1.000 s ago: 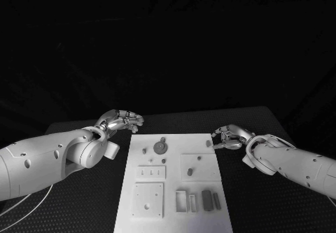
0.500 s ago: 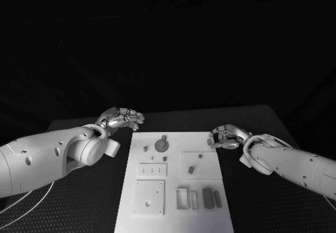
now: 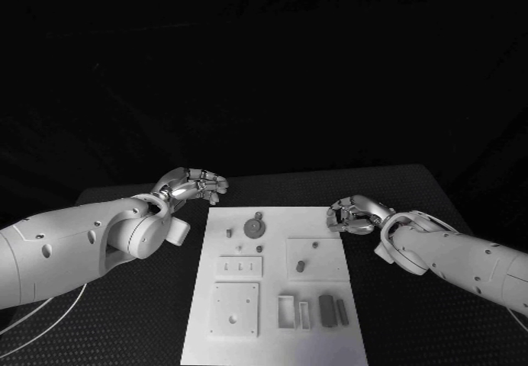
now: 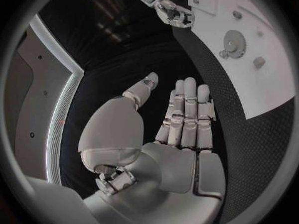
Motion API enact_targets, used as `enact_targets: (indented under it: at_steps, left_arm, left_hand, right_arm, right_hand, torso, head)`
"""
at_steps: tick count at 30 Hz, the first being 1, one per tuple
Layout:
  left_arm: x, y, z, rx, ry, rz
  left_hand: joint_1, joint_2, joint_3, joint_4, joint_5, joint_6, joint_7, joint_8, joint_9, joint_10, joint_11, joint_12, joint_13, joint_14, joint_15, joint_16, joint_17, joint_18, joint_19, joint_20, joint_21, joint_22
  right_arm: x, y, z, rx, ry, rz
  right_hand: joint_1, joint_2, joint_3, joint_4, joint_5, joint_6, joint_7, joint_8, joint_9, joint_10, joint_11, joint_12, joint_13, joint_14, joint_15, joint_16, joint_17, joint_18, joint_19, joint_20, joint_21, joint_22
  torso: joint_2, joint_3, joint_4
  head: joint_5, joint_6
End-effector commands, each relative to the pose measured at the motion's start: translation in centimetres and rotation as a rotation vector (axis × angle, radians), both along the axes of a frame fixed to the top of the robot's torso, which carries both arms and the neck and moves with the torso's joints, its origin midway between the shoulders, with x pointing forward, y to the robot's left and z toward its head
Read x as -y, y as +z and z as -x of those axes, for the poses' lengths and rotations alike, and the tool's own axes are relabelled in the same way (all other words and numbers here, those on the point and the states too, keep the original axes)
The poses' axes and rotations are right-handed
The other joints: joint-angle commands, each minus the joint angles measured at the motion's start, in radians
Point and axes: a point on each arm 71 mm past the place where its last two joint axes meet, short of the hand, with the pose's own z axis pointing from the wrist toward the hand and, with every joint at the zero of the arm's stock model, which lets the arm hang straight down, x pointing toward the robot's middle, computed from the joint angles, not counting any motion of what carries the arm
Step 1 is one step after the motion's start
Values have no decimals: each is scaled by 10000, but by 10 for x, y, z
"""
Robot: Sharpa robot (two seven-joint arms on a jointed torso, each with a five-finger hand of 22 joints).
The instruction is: Assemble the parts on the task board
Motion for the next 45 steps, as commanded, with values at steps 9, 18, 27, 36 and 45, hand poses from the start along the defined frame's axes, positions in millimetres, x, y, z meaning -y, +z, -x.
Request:
enact_targets:
  at_steps: [9, 18, 27, 36, 45]
  left_arm:
    - [2, 1, 1, 74, -126, 37]
    - [1, 1, 0, 54, -106, 23]
    - [1, 1, 1, 53, -99, 23]
    - [1, 1, 1, 53, -90, 22]
    - [0, 1, 1, 54, -73, 12]
  left_hand:
    - [-54, -19, 7, -36, -40, 14, 42, -75, 21, -69, -6, -61, 15, -81, 8, 29, -17, 201, -41, 17, 59, -12]
    - [-56, -26, 7, -34, -40, 0, 49, -89, 24, -74, -4, -67, 19, -78, 7, 32, -18, 201, -41, 17, 62, -13]
    - [-62, -25, 7, -28, -40, -9, 55, -99, 27, -76, -3, -70, 22, -76, 7, 33, -19, 201, -40, 17, 64, -15]
    - [-69, -20, 9, -18, -40, -14, 59, -106, 31, -78, -3, -73, 26, -75, 6, 35, -19, 202, -39, 17, 67, -17]
    - [-72, -19, 10, -12, -40, -17, 61, -112, 35, -80, -3, -76, 29, -74, 6, 37, -20, 202, -39, 17, 69, -18]
  right_arm:
    - [-5, -2, 2, 10, 326, 159]
    - [-6, -4, 3, -43, 387, 218]
    - [-8, -5, 4, -64, 463, 259]
    - [-9, -4, 3, 13, 399, 285]
    - [-9, -4, 3, 128, 336, 279]
  right_hand:
    - [85, 55, 100, -43, -34, 1303, -41, 87, 31, -1028, -97, 81, -12, 45, -81, 74, 10, 504, 57, 14, 56, 23]
    - [143, 158, 262, -81, -45, 1452, -87, 156, 80, -987, -138, 105, -16, 67, -117, 114, 19, 504, 79, -6, 97, 37]
    - [175, 362, 626, -8, -57, 1706, -188, 323, 228, -890, -229, 158, -17, 134, -198, 195, 40, 504, 144, -55, 174, 55]
    - [93, 499, 784, 5, -57, 1887, -273, 459, 372, -774, -306, 192, -26, 206, -264, 264, 54, 504, 202, -103, 262, 82]
    - [62, 551, 915, 13, -57, 1985, -317, 552, 483, -711, -350, 202, -34, 248, -307, 288, 52, 504, 247, -143, 301, 81]
  torso:
    - [6, -1, 2]
    - [3, 2, 3]
    - [3, 4, 1]
    - [7, 4, 1]
    - [6, 8, -1]
  head:
    - [-6, -37]
    - [-8, -58]
    - [-7, -72]
    - [-28, -102]
    - [-29, -128]
